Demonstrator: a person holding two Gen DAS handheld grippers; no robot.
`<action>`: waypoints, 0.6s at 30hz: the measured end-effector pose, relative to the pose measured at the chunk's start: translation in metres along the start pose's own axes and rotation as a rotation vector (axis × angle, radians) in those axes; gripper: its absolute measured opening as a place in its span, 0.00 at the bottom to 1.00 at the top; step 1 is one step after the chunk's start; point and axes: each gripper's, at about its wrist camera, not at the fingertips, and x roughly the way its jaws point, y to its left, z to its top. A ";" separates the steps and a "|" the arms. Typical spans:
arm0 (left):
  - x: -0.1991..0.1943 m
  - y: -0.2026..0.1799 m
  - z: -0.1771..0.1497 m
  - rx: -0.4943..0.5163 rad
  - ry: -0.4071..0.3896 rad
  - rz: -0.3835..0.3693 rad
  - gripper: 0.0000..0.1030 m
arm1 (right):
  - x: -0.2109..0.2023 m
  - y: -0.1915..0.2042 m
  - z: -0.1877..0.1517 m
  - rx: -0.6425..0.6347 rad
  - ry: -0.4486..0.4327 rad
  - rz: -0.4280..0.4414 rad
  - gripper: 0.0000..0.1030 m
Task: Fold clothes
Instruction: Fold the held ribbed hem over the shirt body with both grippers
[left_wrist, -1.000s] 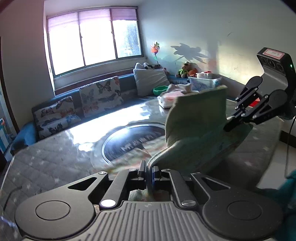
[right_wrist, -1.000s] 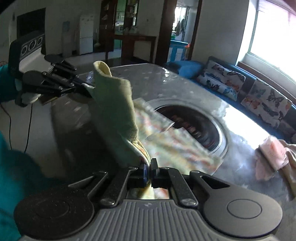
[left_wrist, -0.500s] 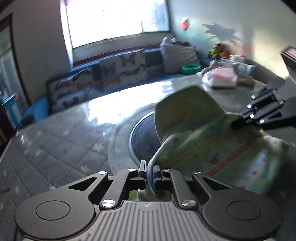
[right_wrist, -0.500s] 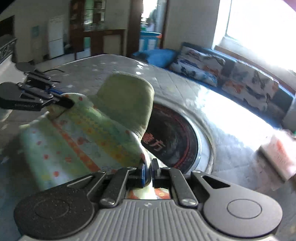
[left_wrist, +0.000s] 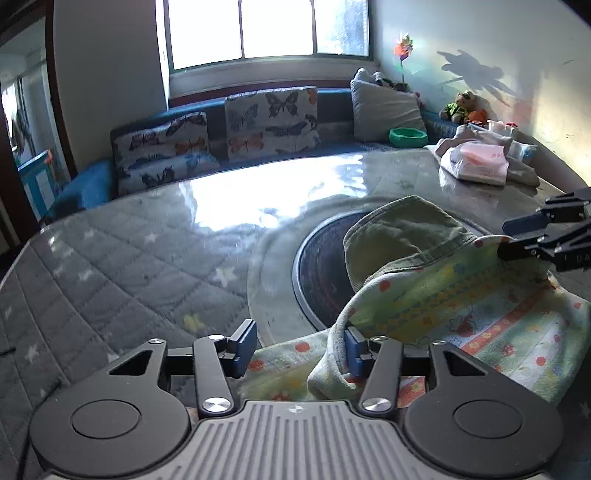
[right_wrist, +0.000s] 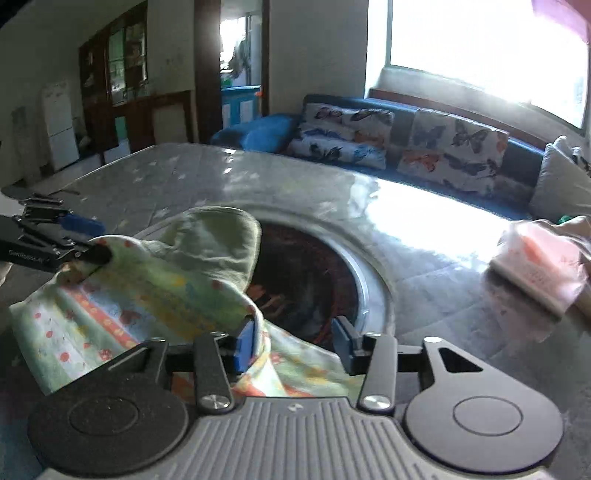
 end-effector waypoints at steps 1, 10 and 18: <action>-0.001 0.000 0.002 0.012 0.001 0.009 0.64 | -0.001 -0.002 0.001 0.001 -0.002 -0.004 0.45; -0.006 0.008 0.010 0.025 -0.006 0.075 0.69 | -0.018 -0.021 0.008 0.068 -0.041 0.016 0.55; -0.004 0.006 0.016 0.041 0.022 0.095 0.80 | -0.008 0.006 0.000 0.071 -0.021 0.093 0.45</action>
